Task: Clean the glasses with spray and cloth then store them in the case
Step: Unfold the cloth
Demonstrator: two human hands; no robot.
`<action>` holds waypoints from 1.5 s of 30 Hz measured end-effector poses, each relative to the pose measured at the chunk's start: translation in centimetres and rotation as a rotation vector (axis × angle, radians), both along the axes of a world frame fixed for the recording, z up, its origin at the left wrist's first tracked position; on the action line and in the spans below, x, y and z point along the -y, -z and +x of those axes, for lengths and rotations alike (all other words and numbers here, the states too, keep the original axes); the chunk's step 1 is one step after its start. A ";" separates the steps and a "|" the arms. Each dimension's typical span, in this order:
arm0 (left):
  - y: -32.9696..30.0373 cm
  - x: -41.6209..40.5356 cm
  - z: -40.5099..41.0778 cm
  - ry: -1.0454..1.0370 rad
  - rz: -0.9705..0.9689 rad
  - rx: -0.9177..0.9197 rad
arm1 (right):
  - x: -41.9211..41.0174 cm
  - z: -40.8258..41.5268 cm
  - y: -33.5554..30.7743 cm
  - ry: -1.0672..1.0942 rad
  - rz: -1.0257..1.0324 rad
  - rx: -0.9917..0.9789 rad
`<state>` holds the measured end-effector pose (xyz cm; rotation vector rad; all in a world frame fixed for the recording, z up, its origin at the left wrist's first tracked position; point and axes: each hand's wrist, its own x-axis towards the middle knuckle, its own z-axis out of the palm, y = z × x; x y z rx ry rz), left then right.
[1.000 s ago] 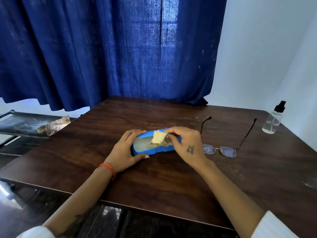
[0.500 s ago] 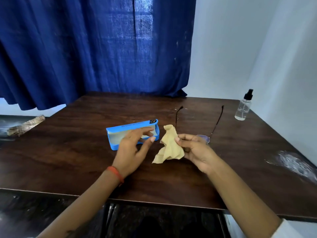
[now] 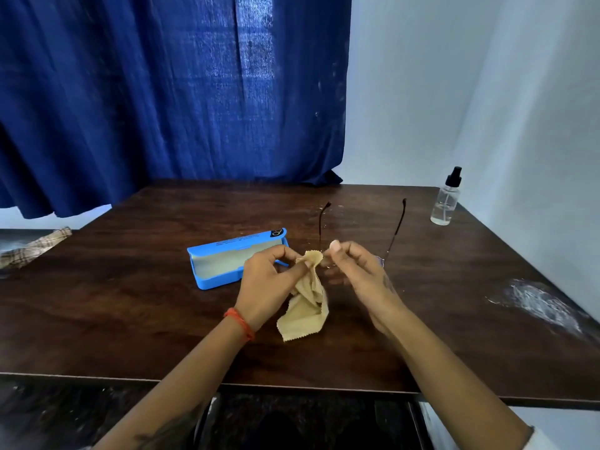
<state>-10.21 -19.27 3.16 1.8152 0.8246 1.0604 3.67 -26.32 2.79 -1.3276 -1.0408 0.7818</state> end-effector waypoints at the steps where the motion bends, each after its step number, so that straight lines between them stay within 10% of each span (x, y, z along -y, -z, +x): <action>1: -0.3 0.2 0.1 -0.021 0.108 -0.059 | 0.3 -0.1 -0.4 -0.003 0.040 0.054; 7: -1.8 0.6 0.5 0.089 0.135 -0.132 | 0.5 0.8 -2.3 0.006 0.092 0.437; 11: -2.6 0.5 0.0 0.253 -0.267 0.021 | 0.6 2.2 -3.0 -0.002 0.085 0.436; 18: -4.1 0.9 -0.5 0.176 -0.013 0.014 | 1.6 2.4 -4.6 -0.141 0.124 0.288; 24: -6.1 0.8 -1.0 0.323 -0.391 -0.012 | 2.3 3.9 -7.2 -0.452 -0.067 -0.030; 29: -3.5 -1.1 -0.3 0.247 -0.528 -0.148 | 0.2 3.3 -5.3 -0.271 -0.291 0.168; 32: -1.3 -2.3 -0.1 0.150 -0.384 -0.145 | -1.1 2.4 -2.9 -0.061 -0.277 0.519; 38: 1.5 -1.6 -1.1 0.051 0.504 -0.316 | -0.5 2.1 0.1 0.073 0.016 0.785; 45: 2.2 -0.7 -2.1 0.257 0.302 -0.280 | 0.2 3.4 1.4 0.132 -0.121 0.888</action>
